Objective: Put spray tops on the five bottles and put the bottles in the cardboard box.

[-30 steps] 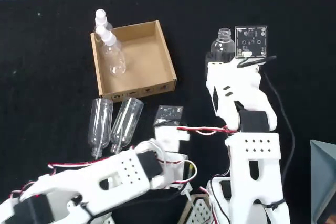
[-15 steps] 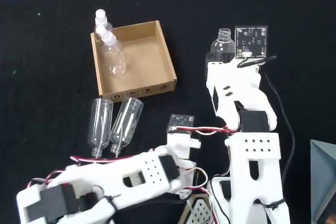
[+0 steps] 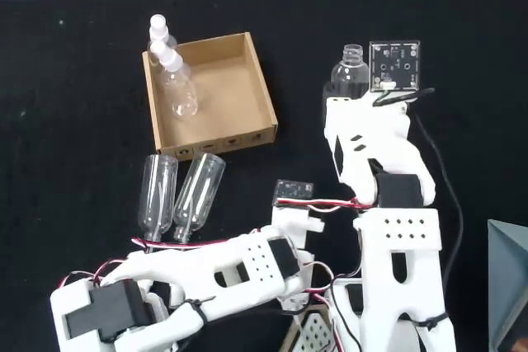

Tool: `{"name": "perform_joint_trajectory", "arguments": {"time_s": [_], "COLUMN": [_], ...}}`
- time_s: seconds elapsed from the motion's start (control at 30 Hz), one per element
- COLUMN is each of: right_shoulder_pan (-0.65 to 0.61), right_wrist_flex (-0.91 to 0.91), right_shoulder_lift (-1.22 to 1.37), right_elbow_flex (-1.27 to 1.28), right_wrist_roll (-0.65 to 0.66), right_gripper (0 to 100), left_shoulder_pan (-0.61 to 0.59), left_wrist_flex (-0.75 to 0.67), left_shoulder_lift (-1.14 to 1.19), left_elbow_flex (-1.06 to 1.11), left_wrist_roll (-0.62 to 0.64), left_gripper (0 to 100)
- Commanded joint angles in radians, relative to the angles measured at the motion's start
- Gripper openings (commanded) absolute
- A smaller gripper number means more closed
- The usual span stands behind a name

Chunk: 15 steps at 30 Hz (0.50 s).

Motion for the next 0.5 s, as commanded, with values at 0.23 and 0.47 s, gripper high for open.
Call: {"name": "perform_joint_trajectory", "arguments": {"time_s": [0.23,0.47], "right_shoulder_pan": [0.02,0.02], "right_wrist_flex": [-0.032,-0.032], "right_shoulder_lift": [-0.041,-0.041], "right_elbow_flex": [-0.084,-0.084], "right_wrist_roll": [0.0,0.0], "right_gripper": [9.3,9.3], "left_shoulder_pan": [0.008,-0.064], "left_wrist_flex": [0.02,0.021], "left_shoulder_lift": [0.0,-0.009], "left_elbow_flex": [-0.054,-0.059], "left_wrist_roll": [0.002,-0.002], "left_gripper": [6,3]}}
